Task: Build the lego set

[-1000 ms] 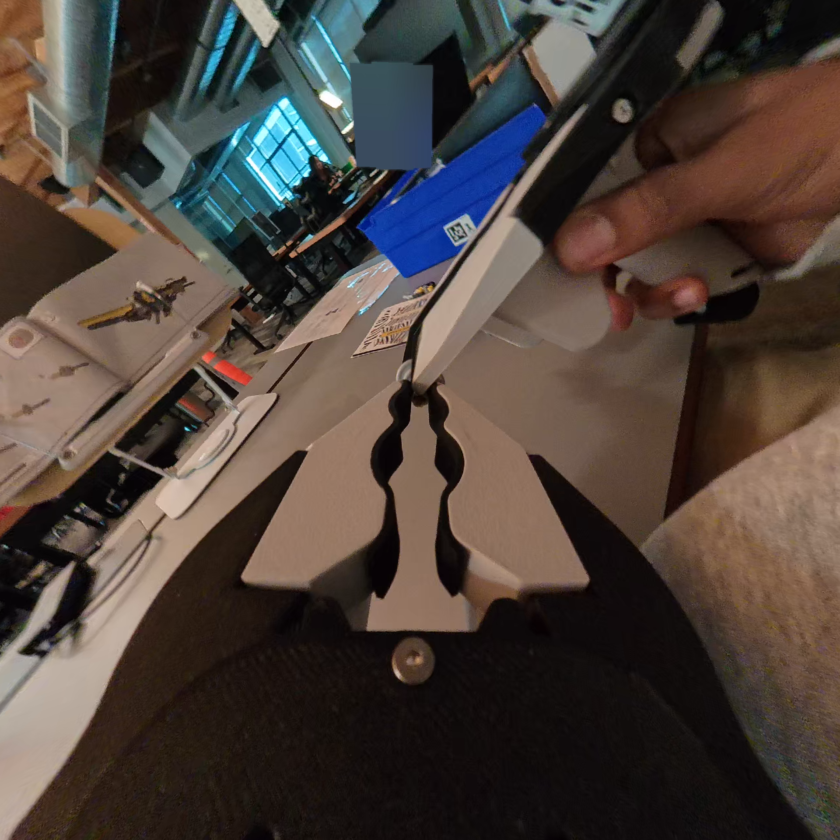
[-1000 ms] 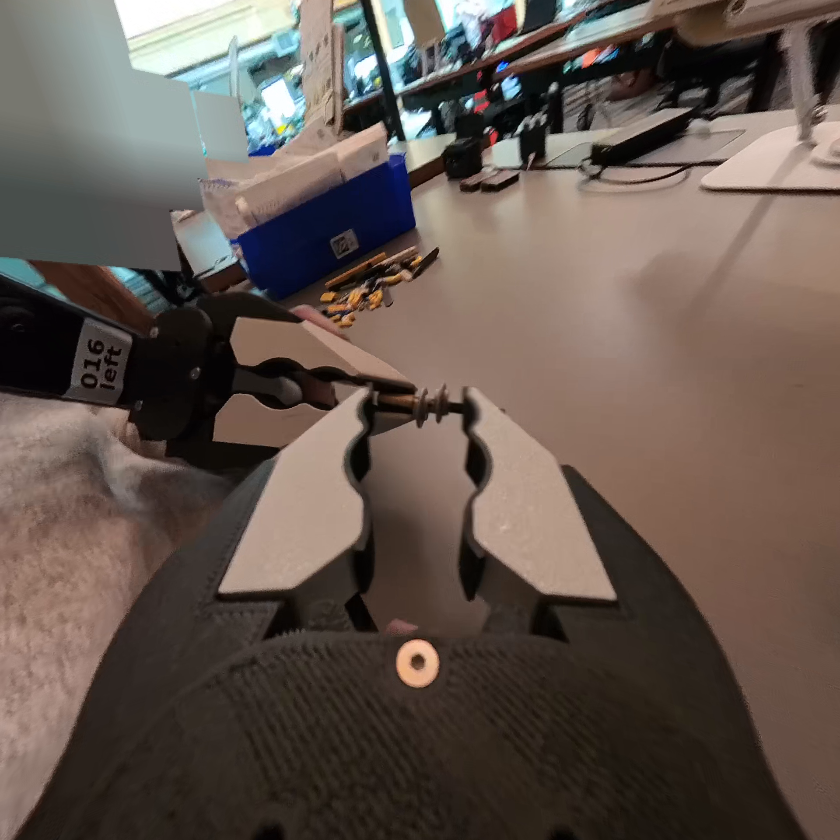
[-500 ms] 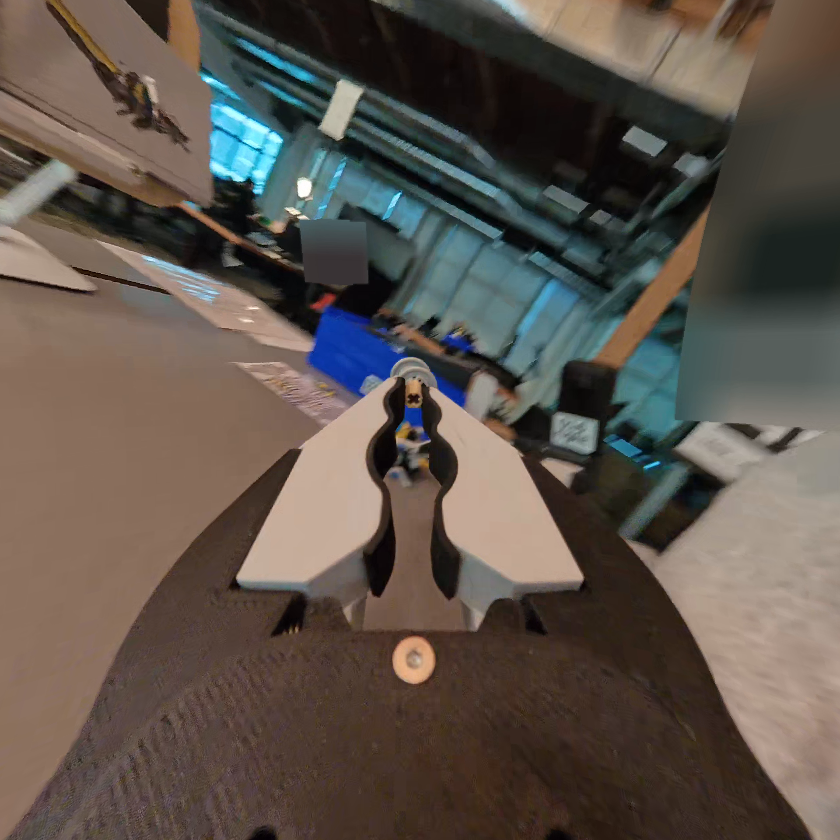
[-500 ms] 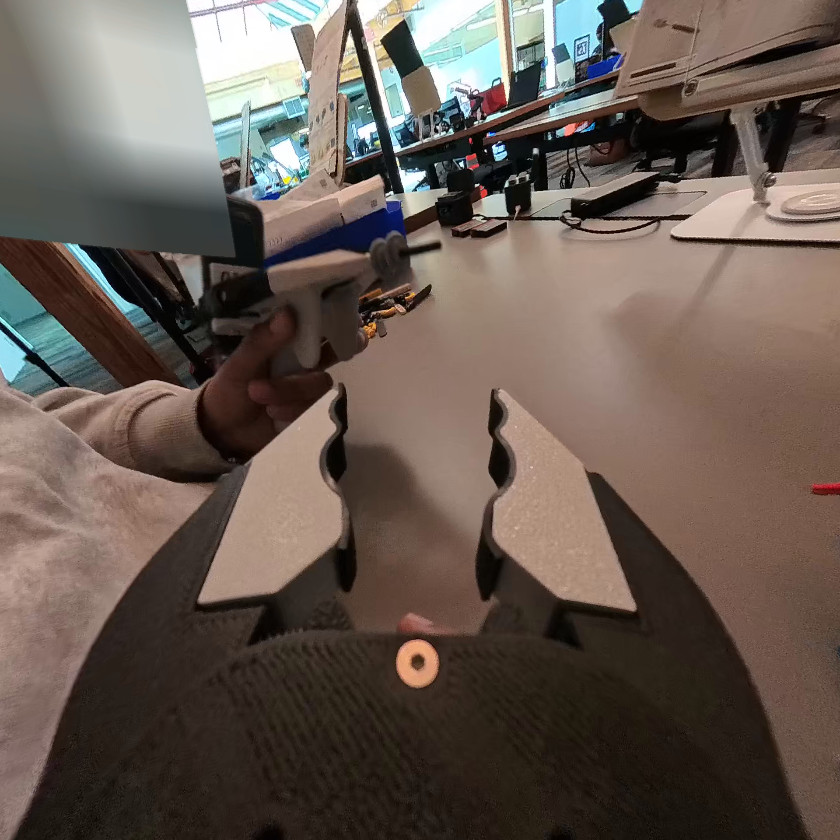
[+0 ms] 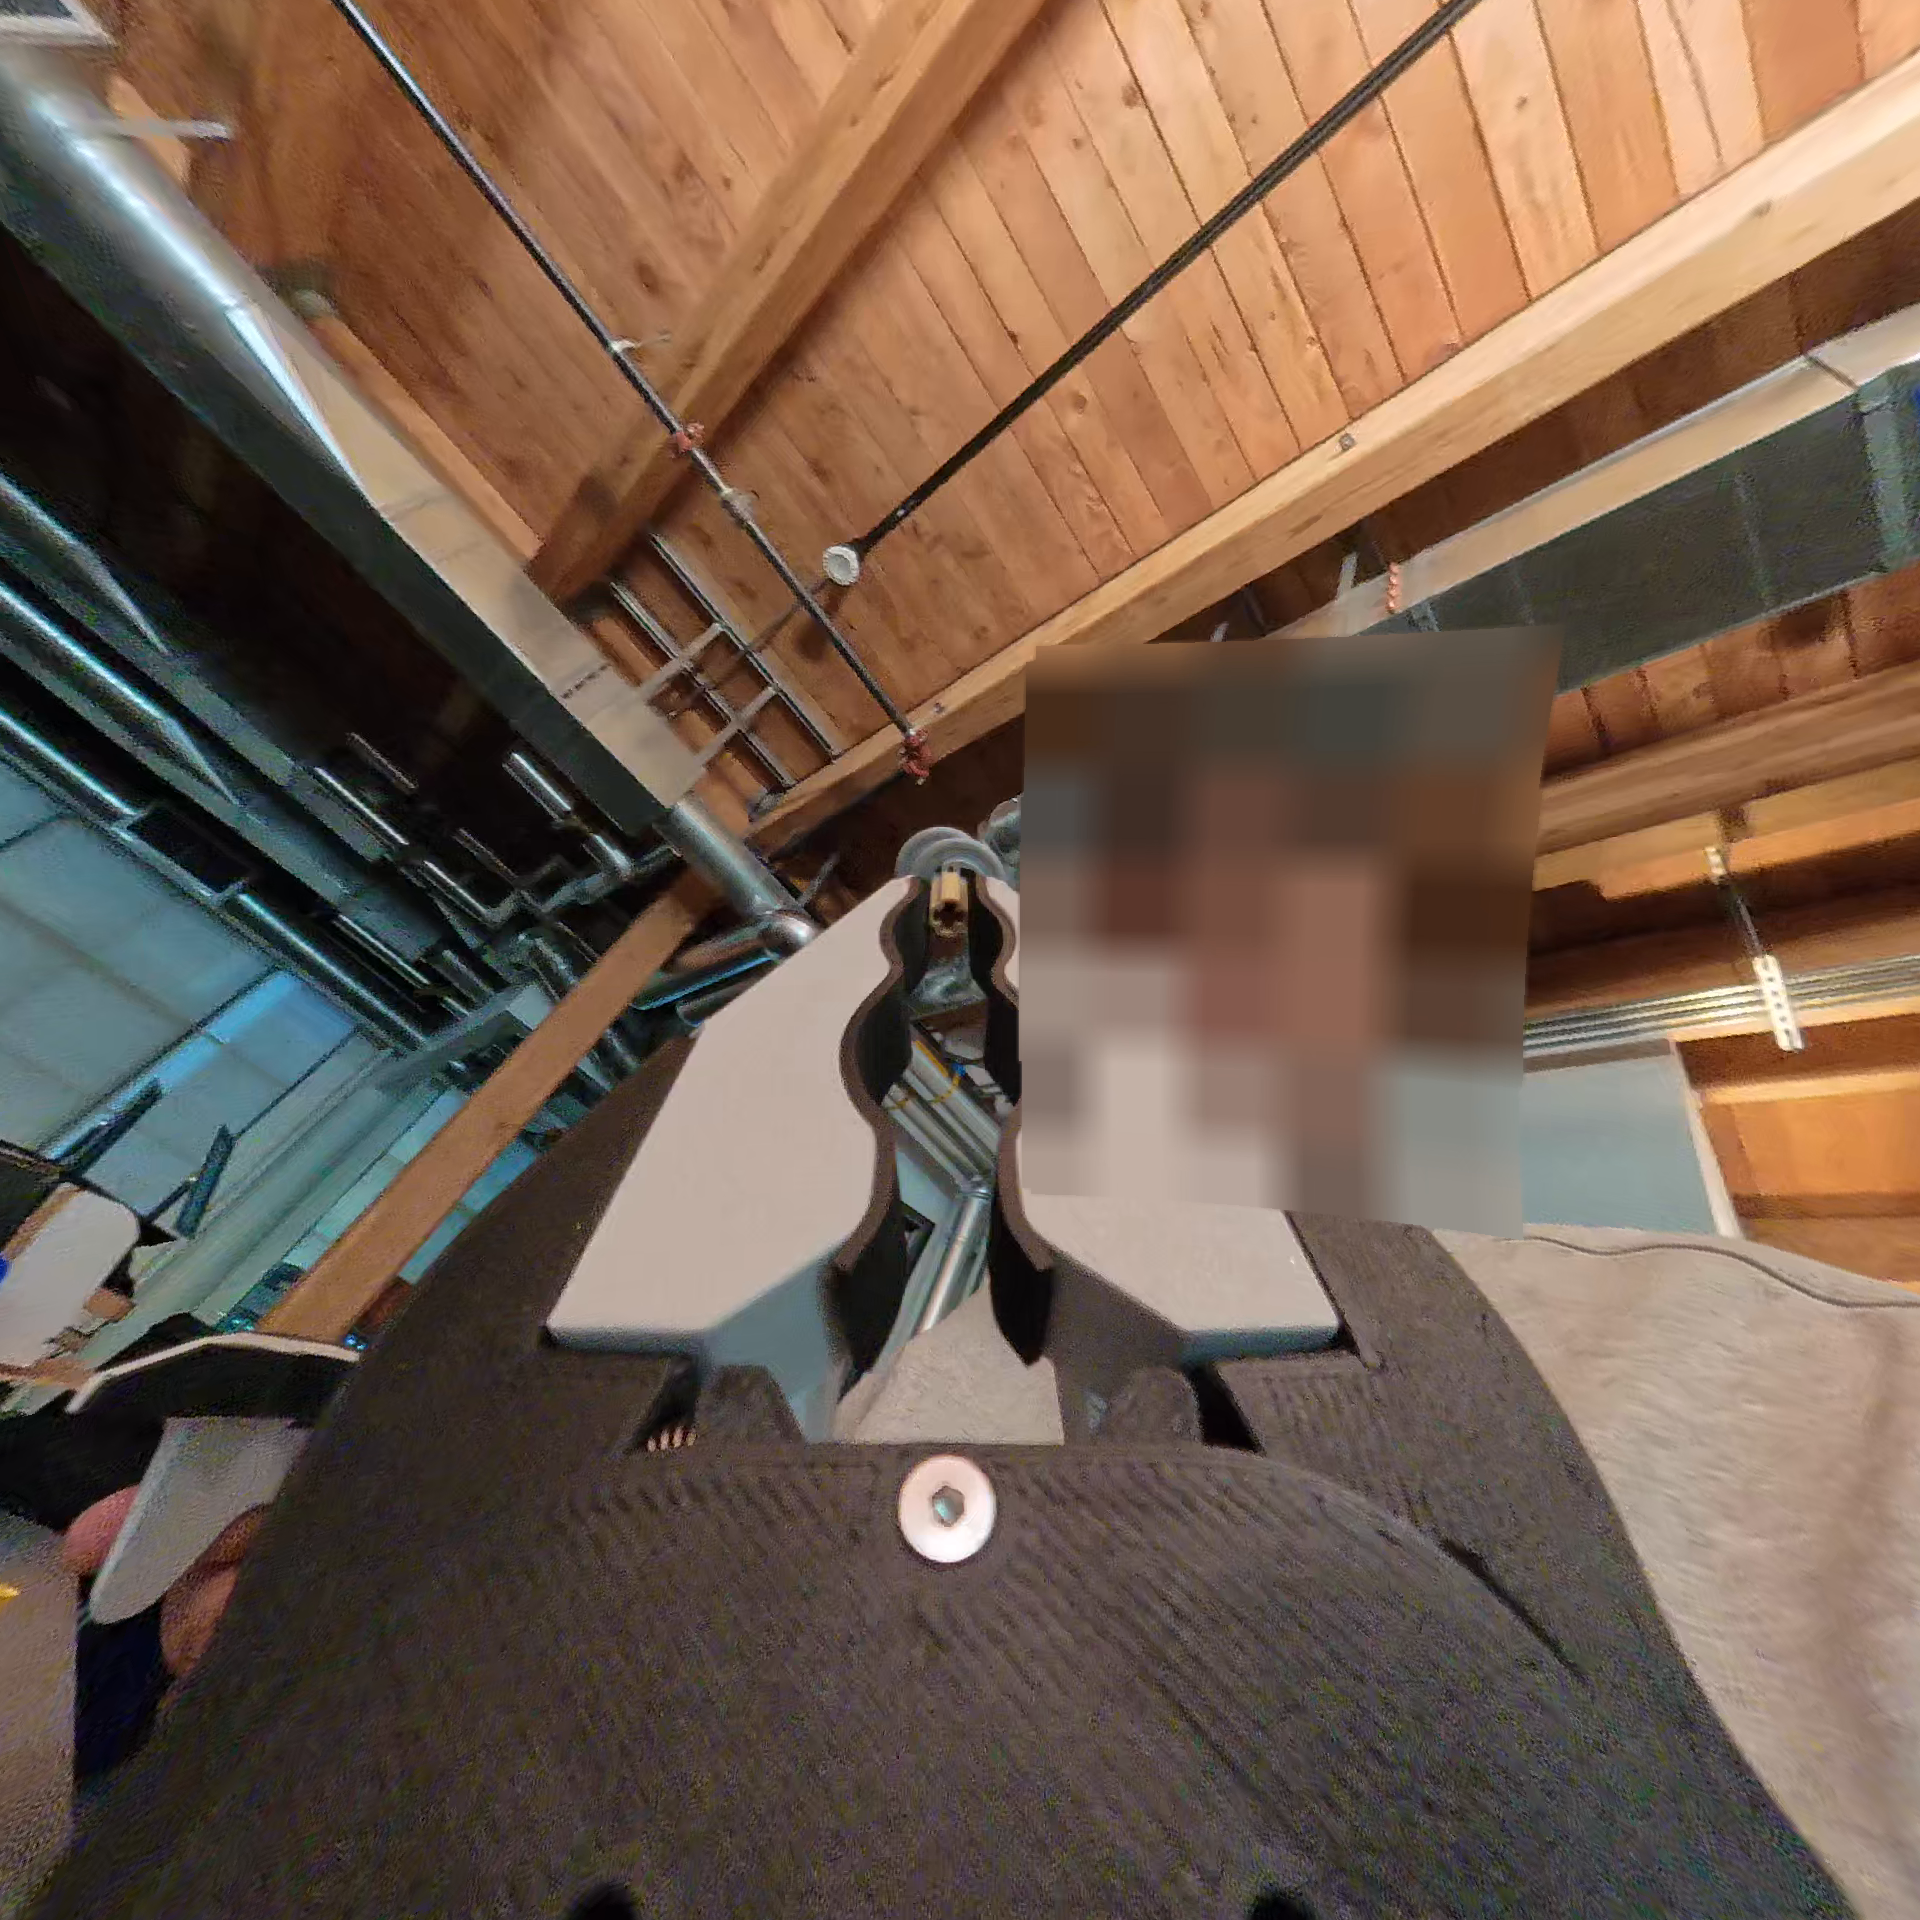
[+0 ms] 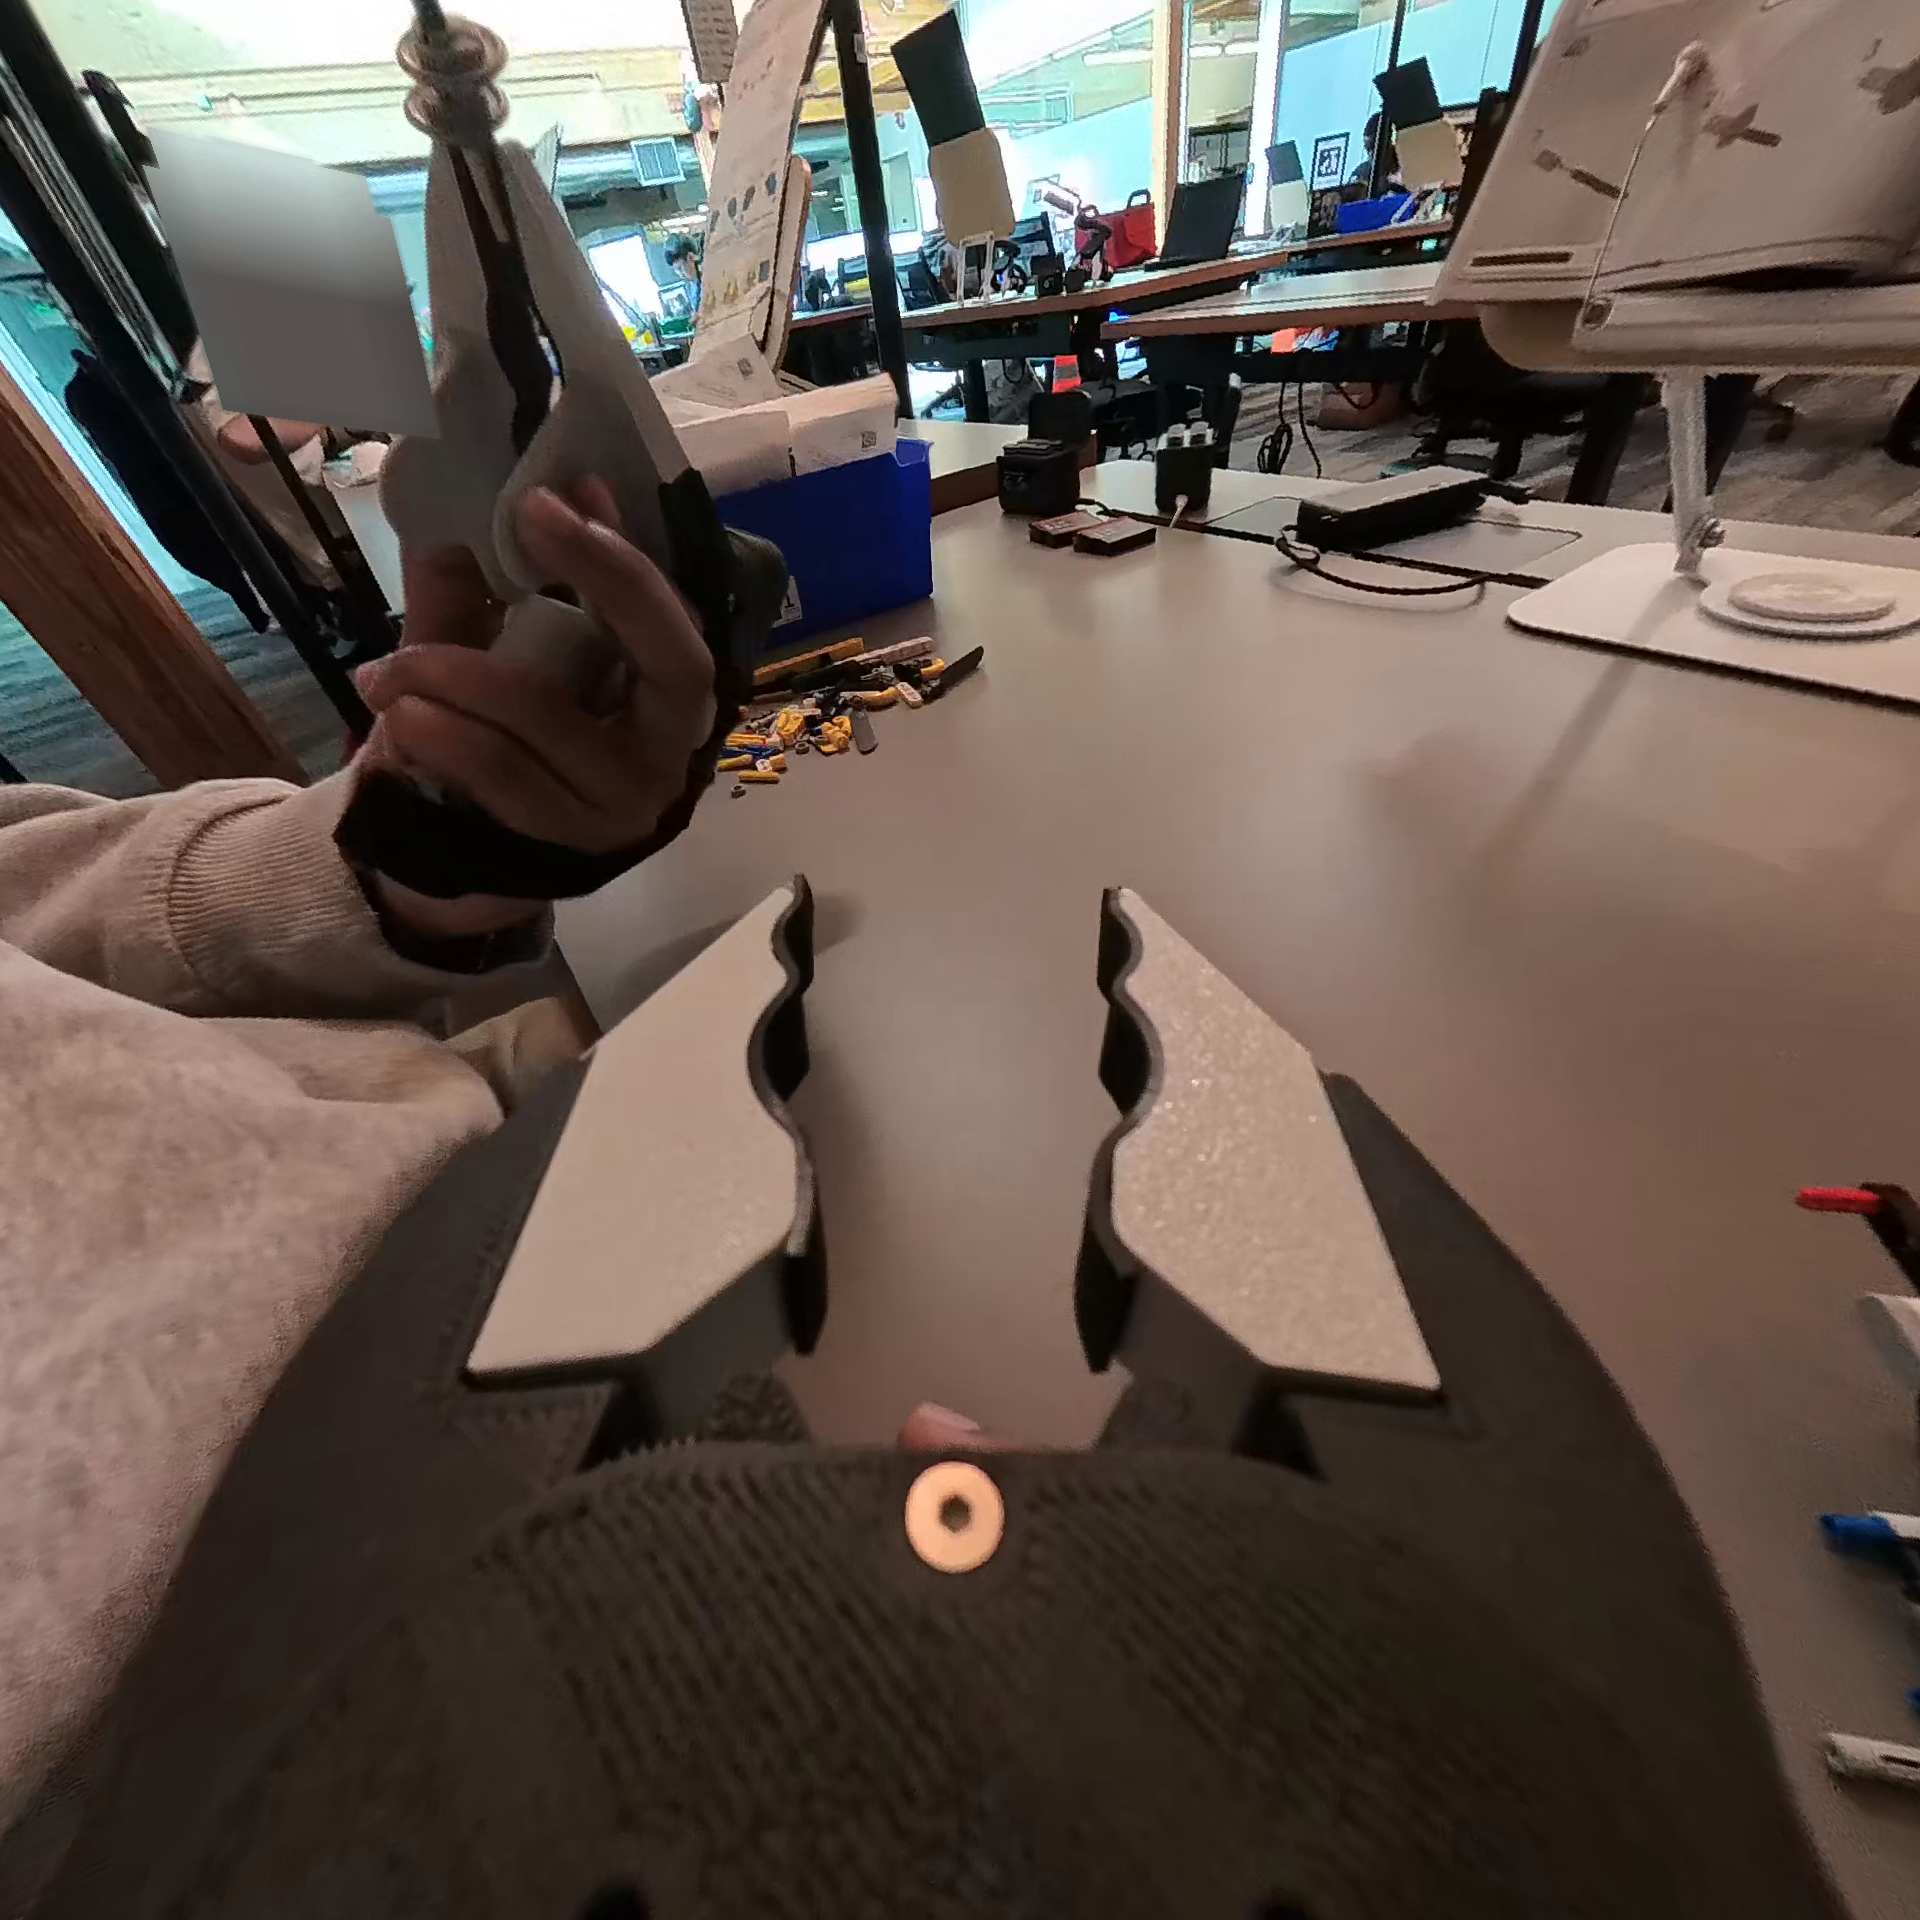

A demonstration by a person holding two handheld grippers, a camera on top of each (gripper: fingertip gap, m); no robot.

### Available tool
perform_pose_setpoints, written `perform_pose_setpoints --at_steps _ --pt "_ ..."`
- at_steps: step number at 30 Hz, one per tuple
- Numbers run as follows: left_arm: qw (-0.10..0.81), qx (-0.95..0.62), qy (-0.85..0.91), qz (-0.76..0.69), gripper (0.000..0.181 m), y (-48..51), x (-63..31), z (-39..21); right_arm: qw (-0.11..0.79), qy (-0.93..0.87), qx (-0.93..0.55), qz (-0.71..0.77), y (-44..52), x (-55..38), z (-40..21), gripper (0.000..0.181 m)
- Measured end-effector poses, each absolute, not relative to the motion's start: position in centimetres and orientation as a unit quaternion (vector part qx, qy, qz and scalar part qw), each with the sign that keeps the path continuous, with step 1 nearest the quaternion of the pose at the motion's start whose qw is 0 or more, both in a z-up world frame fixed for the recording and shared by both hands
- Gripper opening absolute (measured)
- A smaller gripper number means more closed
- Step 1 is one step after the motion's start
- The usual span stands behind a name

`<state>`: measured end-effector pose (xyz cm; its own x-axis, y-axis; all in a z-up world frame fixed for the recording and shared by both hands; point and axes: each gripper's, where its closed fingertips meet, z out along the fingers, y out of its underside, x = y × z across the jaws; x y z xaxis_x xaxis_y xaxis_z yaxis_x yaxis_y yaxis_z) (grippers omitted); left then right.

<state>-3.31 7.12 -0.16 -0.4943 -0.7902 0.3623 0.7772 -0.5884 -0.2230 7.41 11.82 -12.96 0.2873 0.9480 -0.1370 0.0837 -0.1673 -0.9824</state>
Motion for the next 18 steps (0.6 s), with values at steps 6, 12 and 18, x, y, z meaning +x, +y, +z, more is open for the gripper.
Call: perform_pose_setpoints --at_steps 6,12,18 --pt "0.455 -0.212 0.054 -0.863 0.005 5.6 -2.7 1.0 0.512 -0.434 -0.621 0.405 11.3 7.1 -12.9 0.051" --pt "0.461 -0.211 0.041 -0.861 0.005 6.3 -3.6 0.3 0.506 -0.436 -0.624 0.405 11.3 7.0 -13.3 0.051" --pt "0.464 -0.218 0.032 -0.858 0.005 6.9 -4.5 -0.5 0.498 -0.432 -0.630 0.410 11.6 7.0 -13.6 0.051"
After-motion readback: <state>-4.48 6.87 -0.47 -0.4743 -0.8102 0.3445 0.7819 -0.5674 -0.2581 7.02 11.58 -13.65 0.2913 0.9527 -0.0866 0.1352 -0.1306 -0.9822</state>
